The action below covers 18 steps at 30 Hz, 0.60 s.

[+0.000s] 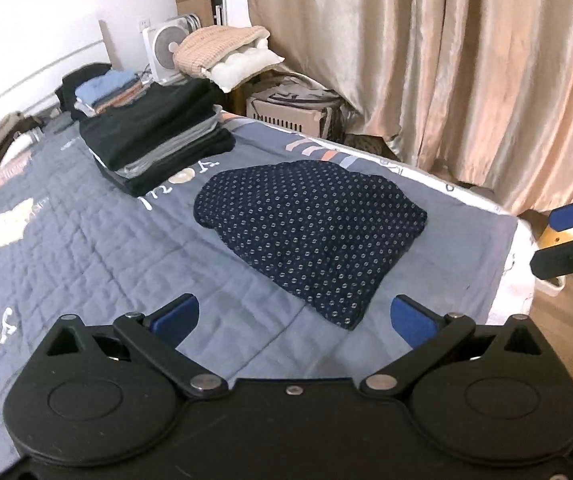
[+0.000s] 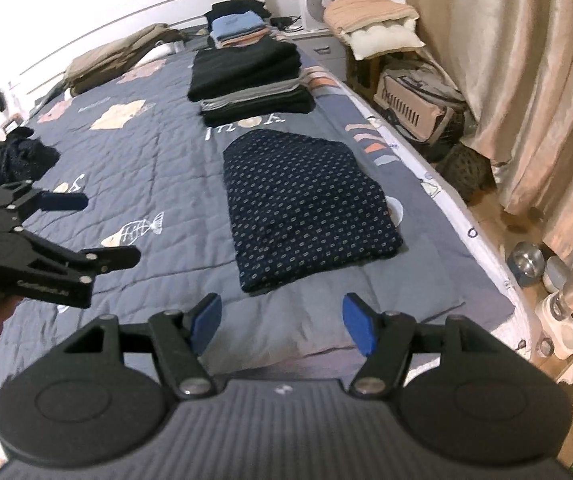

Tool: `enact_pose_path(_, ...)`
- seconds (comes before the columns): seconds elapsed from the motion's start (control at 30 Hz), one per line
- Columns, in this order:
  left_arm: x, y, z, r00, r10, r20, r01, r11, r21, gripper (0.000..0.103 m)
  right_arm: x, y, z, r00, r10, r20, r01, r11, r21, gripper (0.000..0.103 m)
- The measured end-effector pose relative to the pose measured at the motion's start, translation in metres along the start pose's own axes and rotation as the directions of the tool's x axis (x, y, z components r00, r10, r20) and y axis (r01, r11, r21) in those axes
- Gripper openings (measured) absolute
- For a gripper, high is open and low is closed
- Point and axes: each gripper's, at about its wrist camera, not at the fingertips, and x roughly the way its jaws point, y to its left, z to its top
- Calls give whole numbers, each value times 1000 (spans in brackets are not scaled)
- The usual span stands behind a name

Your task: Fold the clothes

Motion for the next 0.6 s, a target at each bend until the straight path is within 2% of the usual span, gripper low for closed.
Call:
enact_pose_path(0.27,-6,2,-1,1000,19,12,-19,1000,6,103,2,3,-3,999,26,-28,-27,1000,-15,66)
enact_pose_path(0.6,-5,8,0,1000,19,16,-19,1000,-2,103,-2,1,2,1000,-15,-20,14,999,-36,66)
